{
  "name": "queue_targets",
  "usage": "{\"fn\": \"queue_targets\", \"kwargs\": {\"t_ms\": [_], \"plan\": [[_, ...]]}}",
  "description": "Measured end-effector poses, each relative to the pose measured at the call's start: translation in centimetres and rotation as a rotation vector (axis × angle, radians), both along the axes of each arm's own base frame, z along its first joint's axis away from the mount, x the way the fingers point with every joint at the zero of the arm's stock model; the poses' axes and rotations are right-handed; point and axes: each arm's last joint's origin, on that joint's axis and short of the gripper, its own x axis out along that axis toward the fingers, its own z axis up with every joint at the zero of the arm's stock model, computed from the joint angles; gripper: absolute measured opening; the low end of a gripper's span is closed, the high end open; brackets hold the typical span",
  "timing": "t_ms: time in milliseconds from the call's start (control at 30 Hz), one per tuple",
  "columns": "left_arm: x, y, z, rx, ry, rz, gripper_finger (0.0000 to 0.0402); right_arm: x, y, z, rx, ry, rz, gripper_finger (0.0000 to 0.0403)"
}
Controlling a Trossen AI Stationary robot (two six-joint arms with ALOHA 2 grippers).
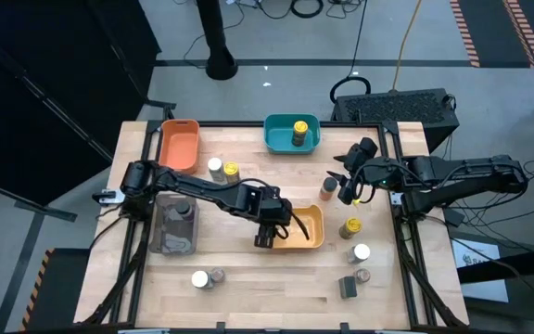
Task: Sort spices by type
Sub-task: Put the black spice bottle into the black bin
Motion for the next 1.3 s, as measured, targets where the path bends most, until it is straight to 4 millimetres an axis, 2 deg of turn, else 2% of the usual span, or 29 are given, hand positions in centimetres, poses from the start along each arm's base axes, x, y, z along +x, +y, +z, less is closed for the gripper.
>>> {"fn": "queue_targets", "kwargs": {"t_ms": [233,367,500,633,833,1033,1167,1300], "plan": [[-1.3,-0.5,3.7,0.097,-0.107,0.009,0.0237,0.0,0.0,0.0,0.0,-0.004,0.0,0.0199],[-2.8,-1.1,6.2,0.152,-0.165,0.026,0.0237,0.0,0.0,0.0,0.0,-0.004,0.0,0.0199],[-4.6,-2.1,7.9,0.221,-0.217,0.044,0.0238,0.1,0.0,0.0,0.004,-0.006,-0.002,0.0199],[-6.6,-3.0,8.2,0.278,-0.249,0.076,0.0238,0.1,0.0,0.0,0.013,-0.011,-0.008,0.0199],[-9.7,-4.8,7.1,0.279,-0.262,0.107,0.0238,0.7,0.0,-0.5,0.048,-0.006,-0.034,0.0199],[-13.1,-6.8,6.4,0.326,-0.402,0.148,0.0238,1.6,0.1,-1.3,0.126,-0.007,-0.094,0.0199],[-15.2,-7.6,7.4,0.358,-0.477,0.146,0.0238,1.9,-0.2,-1.6,0.174,-0.04,-0.174,0.0199],[-17.3,-8.0,9.4,0.454,-0.579,0.16,0.0238,2.1,-0.8,-1.2,0.222,-0.04,-0.226,0.0199]]}}
